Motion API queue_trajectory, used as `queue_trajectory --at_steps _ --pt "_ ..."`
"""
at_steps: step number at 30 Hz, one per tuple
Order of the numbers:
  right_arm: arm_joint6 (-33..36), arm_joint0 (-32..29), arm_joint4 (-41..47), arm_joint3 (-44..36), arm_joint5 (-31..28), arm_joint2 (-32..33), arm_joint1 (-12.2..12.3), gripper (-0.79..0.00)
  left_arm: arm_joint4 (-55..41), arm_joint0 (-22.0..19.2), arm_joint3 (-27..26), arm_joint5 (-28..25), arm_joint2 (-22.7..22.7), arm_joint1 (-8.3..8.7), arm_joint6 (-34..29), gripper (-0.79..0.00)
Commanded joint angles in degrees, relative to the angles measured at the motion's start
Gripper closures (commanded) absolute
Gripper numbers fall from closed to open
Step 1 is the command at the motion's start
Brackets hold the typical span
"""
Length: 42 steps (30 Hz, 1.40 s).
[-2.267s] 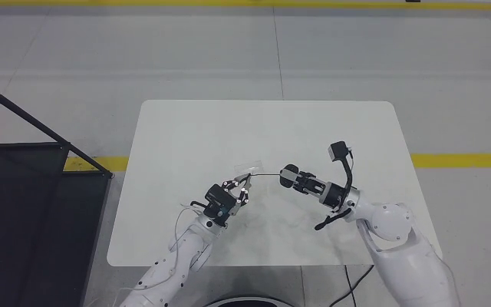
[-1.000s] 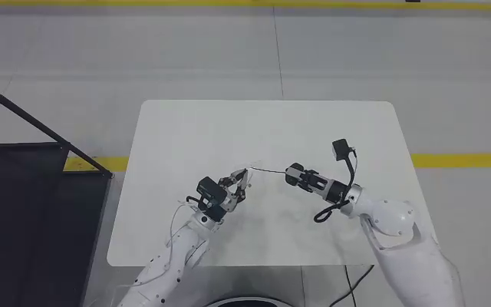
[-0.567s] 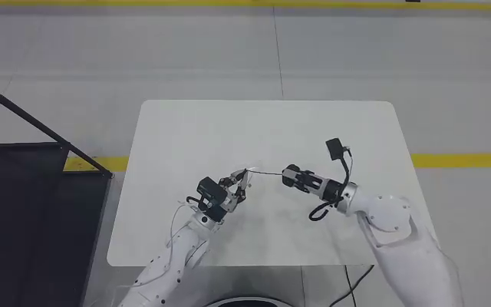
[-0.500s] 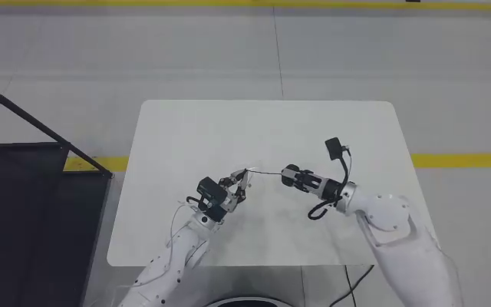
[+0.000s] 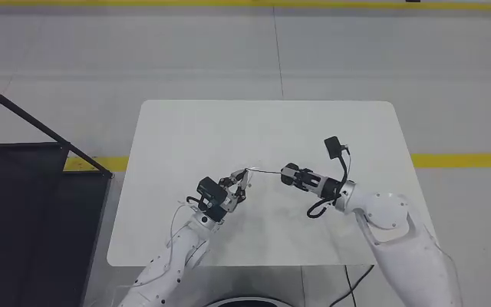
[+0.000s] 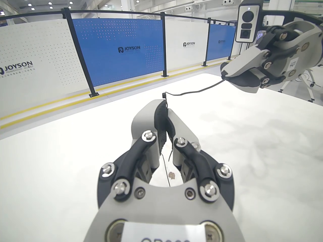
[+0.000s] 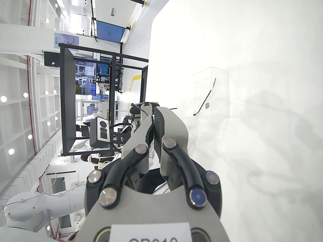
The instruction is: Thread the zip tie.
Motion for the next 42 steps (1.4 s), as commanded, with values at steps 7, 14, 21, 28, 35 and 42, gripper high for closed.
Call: queue_trajectory --at_steps 7,14,21,28,35,42 --pt "0.19 -0.24 0.16 -0.15 -0.22 0.17 0.09 0.0 0.0 0.0 0.0 0.0 0.0 0.0 0.0 0.0" --pt "0.35 -0.23 0.09 -0.2 -0.22 0.12 0.14 0.0 0.0 0.0 0.0 0.0 0.0 0.0 0.0 0.0" --pt "0.31 0.0 -0.15 -0.14 0.2 -0.27 0.13 0.0 0.0 0.0 0.0 0.0 0.0 0.0 0.0 0.0" --pt "0.28 0.27 -0.22 0.02 0.59 -0.56 0.11 0.0 0.0 0.0 0.0 0.0 0.0 0.0 0.0 0.0" --pt "0.14 0.44 0.51 0.31 0.83 -0.49 0.09 0.0 0.0 0.0 0.0 0.0 0.0 0.0 0.0 0.0" --pt "0.22 0.47 0.42 0.28 1.17 -0.5 0.14 0.0 0.0 0.0 0.0 0.0 0.0 0.0 0.0 0.0"
